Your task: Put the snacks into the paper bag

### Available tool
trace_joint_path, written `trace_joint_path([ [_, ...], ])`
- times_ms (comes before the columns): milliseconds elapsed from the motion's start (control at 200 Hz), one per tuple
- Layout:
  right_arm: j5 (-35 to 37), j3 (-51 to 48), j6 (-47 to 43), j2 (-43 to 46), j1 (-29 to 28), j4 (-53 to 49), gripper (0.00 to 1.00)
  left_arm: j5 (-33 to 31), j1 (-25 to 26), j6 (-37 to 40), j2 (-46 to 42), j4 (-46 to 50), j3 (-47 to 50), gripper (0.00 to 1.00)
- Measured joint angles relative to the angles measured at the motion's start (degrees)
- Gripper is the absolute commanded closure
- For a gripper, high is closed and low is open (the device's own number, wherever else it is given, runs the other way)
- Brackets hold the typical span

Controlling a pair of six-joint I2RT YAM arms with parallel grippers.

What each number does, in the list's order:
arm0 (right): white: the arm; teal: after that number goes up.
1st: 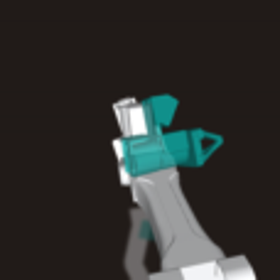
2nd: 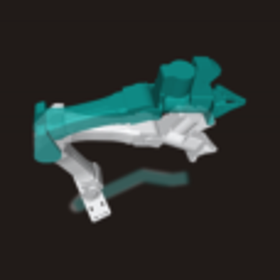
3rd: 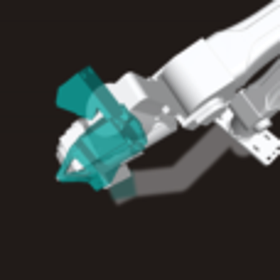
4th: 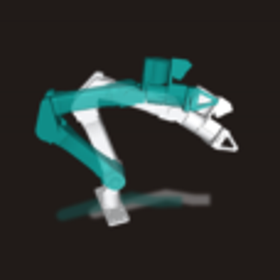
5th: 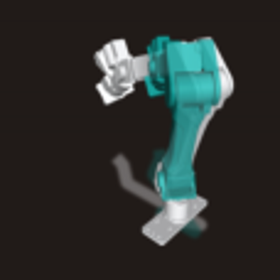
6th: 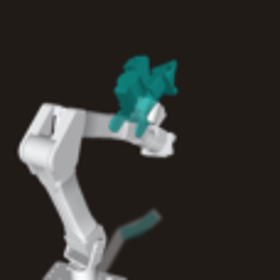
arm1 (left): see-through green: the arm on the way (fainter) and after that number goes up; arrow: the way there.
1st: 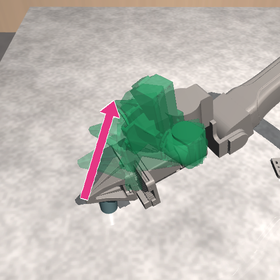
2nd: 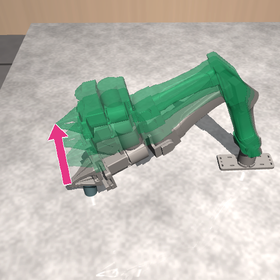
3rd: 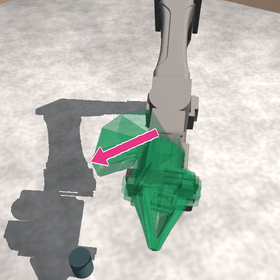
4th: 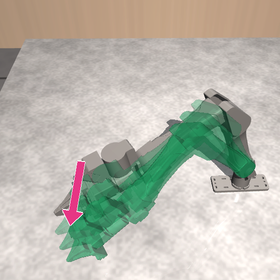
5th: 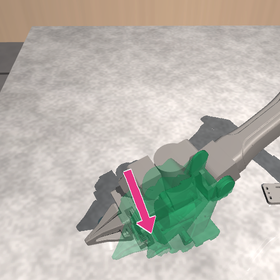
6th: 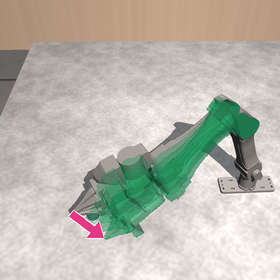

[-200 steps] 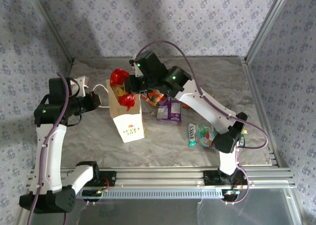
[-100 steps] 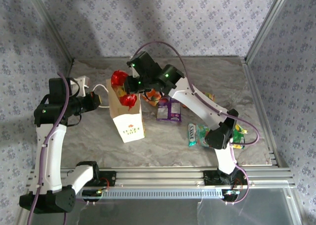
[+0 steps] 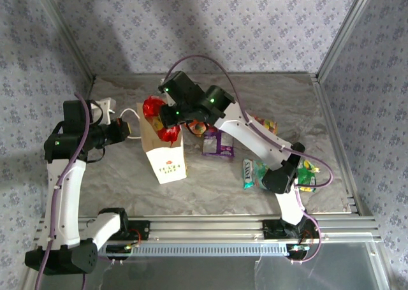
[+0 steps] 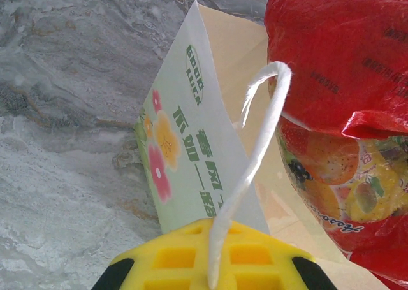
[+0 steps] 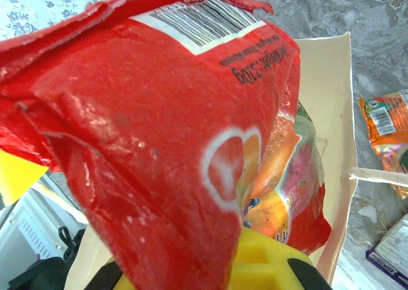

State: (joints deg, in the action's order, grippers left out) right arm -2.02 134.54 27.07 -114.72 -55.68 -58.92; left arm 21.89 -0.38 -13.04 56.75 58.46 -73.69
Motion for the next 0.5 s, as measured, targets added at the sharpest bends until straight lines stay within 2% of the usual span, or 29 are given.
trace_joint_path([
  [500,3.17,0.83,-5.14,-0.04,-2.34,-0.63,0.99,0.00,0.00,0.17,-0.02,0.00,0.04,0.96],
])
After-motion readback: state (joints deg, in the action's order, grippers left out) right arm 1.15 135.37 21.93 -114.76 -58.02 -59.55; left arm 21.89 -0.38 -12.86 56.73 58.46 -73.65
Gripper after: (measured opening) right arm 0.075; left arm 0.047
